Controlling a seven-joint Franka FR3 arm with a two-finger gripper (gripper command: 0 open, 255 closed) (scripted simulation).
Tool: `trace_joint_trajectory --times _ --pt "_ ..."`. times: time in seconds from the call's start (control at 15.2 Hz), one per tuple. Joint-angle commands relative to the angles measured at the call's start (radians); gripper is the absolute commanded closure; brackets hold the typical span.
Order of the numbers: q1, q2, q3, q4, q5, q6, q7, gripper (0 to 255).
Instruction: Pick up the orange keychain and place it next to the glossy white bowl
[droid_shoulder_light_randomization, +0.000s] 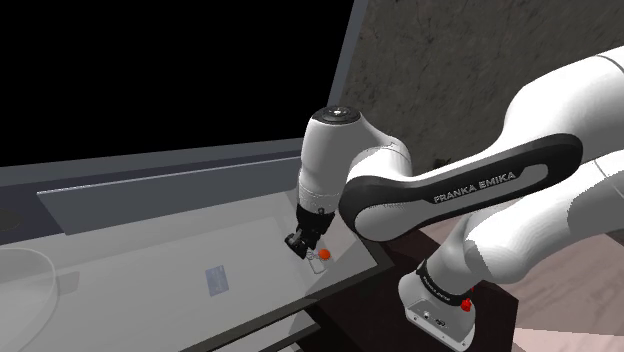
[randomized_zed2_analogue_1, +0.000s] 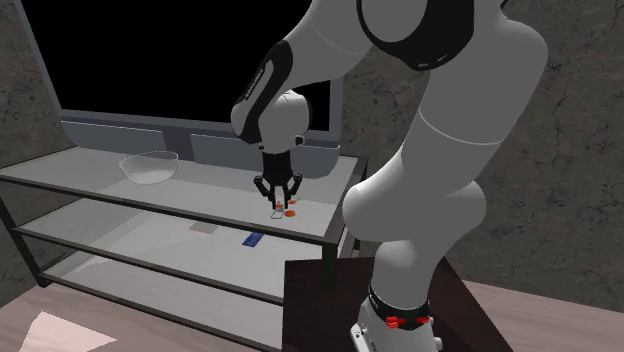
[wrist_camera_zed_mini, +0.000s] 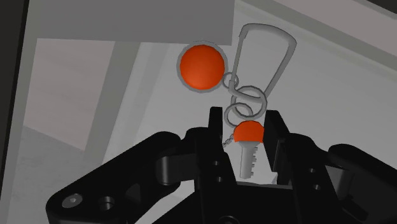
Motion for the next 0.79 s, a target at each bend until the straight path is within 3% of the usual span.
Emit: trace_joint_trajectory --times 0.0,0.2,0.73 --pt "-0.008 0.012 -0.002 -0.011 -0.018 0.005 0.003 255" --pt "-0.006 0.007 -0.004 -0.023 -0.014 0.013 -0.002 255" --pt "0.009 -0.083 -0.041 0.024 -0.004 -0.123 -0.017 255"
